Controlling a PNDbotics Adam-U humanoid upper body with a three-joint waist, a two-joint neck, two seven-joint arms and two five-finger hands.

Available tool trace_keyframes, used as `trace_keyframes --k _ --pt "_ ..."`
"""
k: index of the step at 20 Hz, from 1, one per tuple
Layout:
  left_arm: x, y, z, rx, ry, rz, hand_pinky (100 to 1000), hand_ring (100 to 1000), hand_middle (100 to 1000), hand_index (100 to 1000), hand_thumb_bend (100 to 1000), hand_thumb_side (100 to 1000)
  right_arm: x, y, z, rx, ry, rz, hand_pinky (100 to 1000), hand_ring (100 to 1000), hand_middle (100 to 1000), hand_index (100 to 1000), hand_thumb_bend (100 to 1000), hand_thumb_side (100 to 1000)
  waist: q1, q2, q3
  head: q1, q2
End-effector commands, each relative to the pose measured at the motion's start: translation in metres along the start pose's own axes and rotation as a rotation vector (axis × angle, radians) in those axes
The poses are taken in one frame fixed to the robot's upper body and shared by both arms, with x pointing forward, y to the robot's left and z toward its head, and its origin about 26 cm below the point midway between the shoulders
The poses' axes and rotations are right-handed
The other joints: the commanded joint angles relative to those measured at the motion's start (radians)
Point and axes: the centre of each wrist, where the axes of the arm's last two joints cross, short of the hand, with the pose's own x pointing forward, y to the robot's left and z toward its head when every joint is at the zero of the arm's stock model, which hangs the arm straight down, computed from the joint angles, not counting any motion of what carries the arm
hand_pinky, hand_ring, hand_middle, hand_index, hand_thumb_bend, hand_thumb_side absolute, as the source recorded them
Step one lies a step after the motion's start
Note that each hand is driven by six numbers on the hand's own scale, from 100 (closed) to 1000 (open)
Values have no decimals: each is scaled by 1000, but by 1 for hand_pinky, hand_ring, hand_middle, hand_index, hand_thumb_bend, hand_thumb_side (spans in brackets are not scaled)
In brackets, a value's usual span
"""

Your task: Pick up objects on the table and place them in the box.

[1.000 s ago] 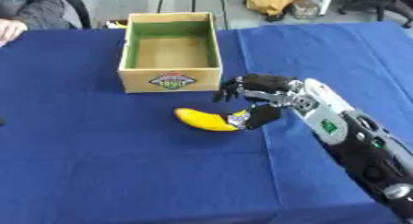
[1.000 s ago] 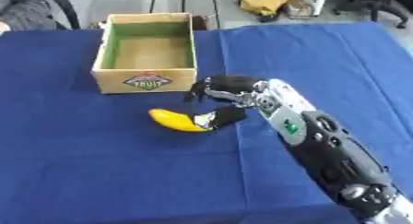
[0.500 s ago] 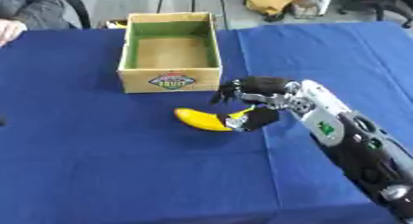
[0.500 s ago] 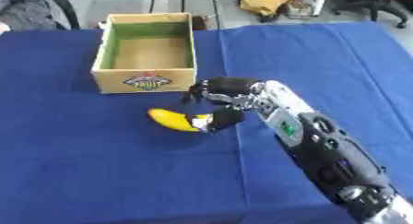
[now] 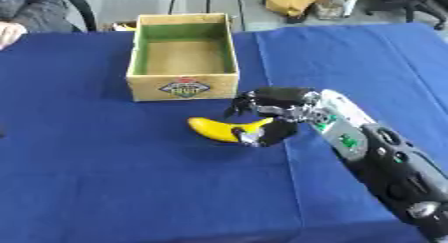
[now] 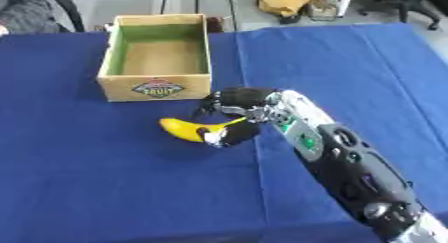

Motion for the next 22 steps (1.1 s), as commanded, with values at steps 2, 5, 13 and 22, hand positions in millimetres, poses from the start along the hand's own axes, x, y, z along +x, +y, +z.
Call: trace_keyframes --k 2,5,13,22 --pt "5 2 -2 -9 -18 -11 521 482 551 640 175 1000 -2 -6 1 -4 4 29 700 740 769 881 100 903 4 -13 2 -2 5" --pt "5 2 -2 -9 -19 -10 520 482 551 640 175 1000 -3 -3 -1 4 10 24 699 740 769 881 100 916 4 -13 2 -3 5" --pt "5 1 -2 -11 -19 -8 520 482 551 640 173 1000 -9 8 -5 12 44 10 696 738 767 878 100 935 7 -13 5 -7 5" --pt "5 1 -3 -12 -19 -8 520 483 551 640 173 1000 -12 15 -7 21 61 23 694 736 766 877 100 932 7 -13 7 -8 5"
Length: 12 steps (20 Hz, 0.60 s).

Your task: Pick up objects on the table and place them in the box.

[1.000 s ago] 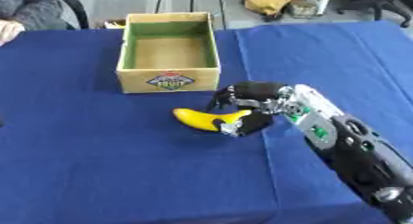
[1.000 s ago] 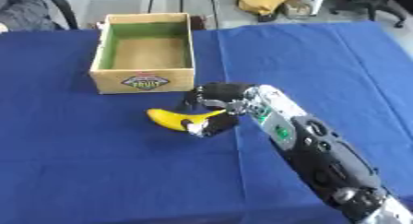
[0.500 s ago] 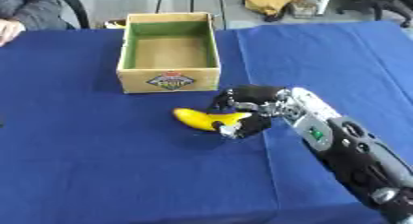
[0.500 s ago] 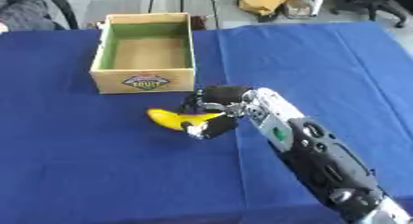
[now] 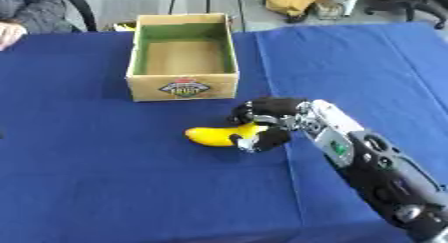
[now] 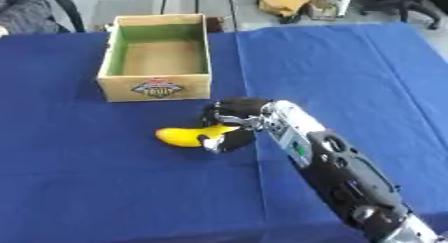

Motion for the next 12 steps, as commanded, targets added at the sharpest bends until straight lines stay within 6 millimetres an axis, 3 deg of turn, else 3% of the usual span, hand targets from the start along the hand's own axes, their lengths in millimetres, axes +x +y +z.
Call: trace_keyframes --k 1,12 --pt "5 1 -3 -11 -20 -8 520 483 551 640 173 1000 -3 -5 2 -8 17 25 694 735 766 876 100 932 4 -13 2 -3 5" --pt "5 1 -3 -13 -19 -7 520 483 552 640 173 1000 -1 -6 1 8 11 103 699 744 776 882 100 908 4 -13 3 -5 5"
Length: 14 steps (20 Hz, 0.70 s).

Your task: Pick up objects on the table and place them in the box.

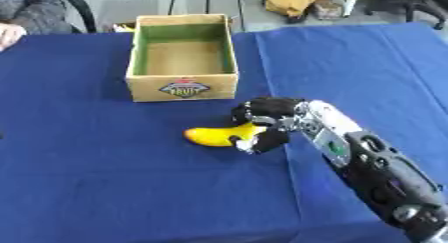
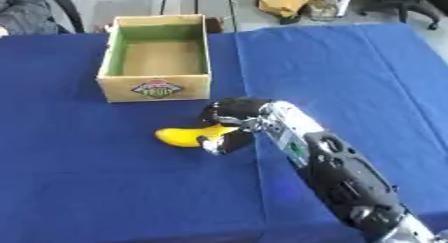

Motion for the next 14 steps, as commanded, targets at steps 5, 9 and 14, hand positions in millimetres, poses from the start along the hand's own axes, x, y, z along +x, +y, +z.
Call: trace_keyframes --k 5,9,14 --pt "5 2 -3 -6 -19 -9 520 483 552 640 172 1000 -1 -7 4 14 12 92 701 746 780 882 100 877 4 -11 2 -2 5" --pt "5 2 -2 -5 -19 -10 520 483 552 640 172 1000 -2 -5 5 20 19 115 698 742 773 876 100 829 4 -10 2 -2 5" --pt "5 2 -2 -5 -18 -10 520 483 552 640 172 1000 -3 -3 5 24 29 133 695 741 774 876 100 778 4 -9 1 -2 5"
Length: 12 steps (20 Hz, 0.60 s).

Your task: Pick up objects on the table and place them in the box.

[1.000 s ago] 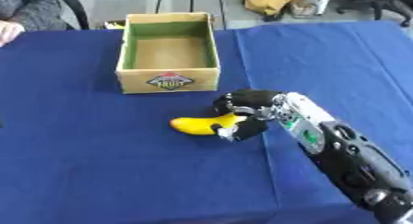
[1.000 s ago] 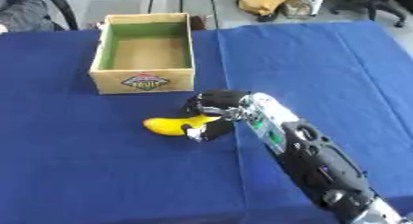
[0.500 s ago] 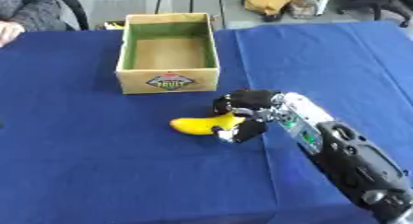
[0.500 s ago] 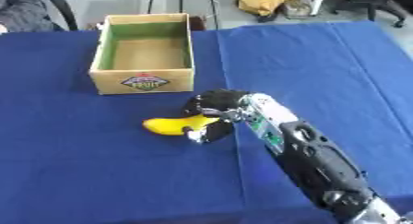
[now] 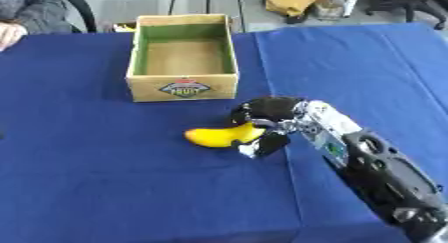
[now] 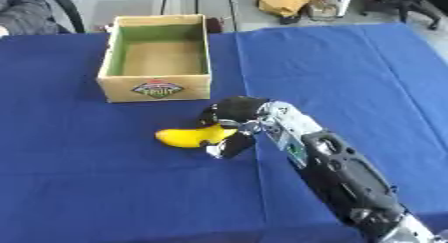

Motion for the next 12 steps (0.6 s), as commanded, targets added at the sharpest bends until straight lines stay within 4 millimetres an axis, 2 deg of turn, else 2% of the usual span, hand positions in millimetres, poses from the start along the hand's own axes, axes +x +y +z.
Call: trace_keyframes --k 1,6,12 --pt "5 2 -2 -3 -18 -10 520 483 552 640 172 1000 -5 -3 5 8 24 35 693 740 773 875 100 759 4 -9 0 -2 5" --pt "5 2 -2 -3 -17 -10 520 484 552 640 172 1000 -6 -2 5 10 31 48 678 723 755 860 100 584 4 -8 0 -3 5" --pt "5 2 -2 -4 -18 -10 520 484 552 640 171 1000 -6 -1 6 14 37 55 670 710 738 850 100 483 4 -8 0 -3 5"
